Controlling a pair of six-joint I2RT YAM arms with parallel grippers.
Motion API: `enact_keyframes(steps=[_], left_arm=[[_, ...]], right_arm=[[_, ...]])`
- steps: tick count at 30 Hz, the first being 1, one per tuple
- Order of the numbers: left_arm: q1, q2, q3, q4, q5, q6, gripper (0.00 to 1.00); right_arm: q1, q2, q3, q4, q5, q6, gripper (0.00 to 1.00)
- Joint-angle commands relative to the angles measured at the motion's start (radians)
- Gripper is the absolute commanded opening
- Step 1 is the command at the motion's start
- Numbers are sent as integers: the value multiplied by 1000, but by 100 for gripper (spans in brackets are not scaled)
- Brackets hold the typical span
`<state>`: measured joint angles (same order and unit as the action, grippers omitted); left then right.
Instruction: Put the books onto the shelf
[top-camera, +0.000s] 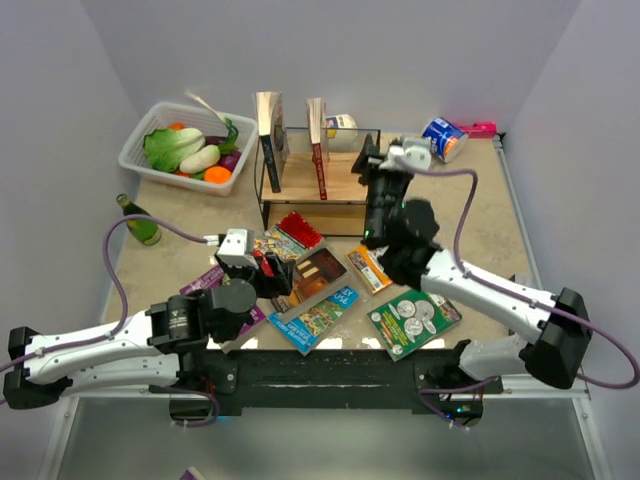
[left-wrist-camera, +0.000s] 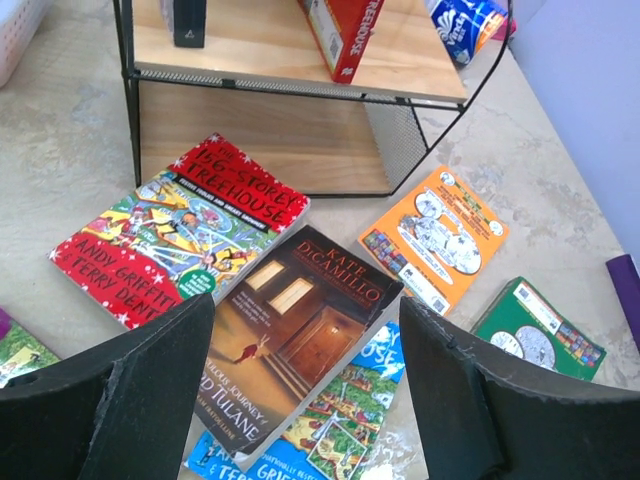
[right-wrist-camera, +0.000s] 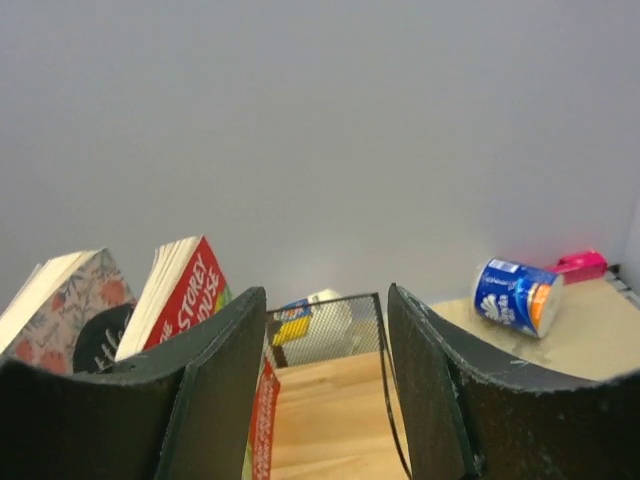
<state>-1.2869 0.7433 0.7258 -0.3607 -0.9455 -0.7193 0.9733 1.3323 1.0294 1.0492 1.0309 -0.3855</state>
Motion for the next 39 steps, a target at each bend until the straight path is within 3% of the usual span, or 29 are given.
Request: enact_keyframes(steps=[1,4,5,10,17,26,31,35,39], left_arm=[[3,40,73,132,-15,104,79],[3,96,142,187,-29,194,78],[3,119,152,219,-29,261,78],[3,208,216,497,-21,460,79],[3,441,398,677,-19,670,79],[8,677,543,877,-107,888,80],[50,755,563,889,-76,830,72],[159,774,583,751,45,590,53],[204,804,592,764,99,586,42]], right_arm=[[-226,-71,239,-915,-159,695,54],[-314,-32,326,-1049,-252,724,57],[-333,-9,404,-1163,-271,735,60],[-424,100,494,-1268,-369,783,60],[-527,168,505,-1322,-534,862,56],[-585,254,519,-1330,-695,935,60],[-588,278,508,-1327,-749,942,58],[-588,274,471,-1304,-766,952,58],[-590,275,459,-1299,-793,956,57]])
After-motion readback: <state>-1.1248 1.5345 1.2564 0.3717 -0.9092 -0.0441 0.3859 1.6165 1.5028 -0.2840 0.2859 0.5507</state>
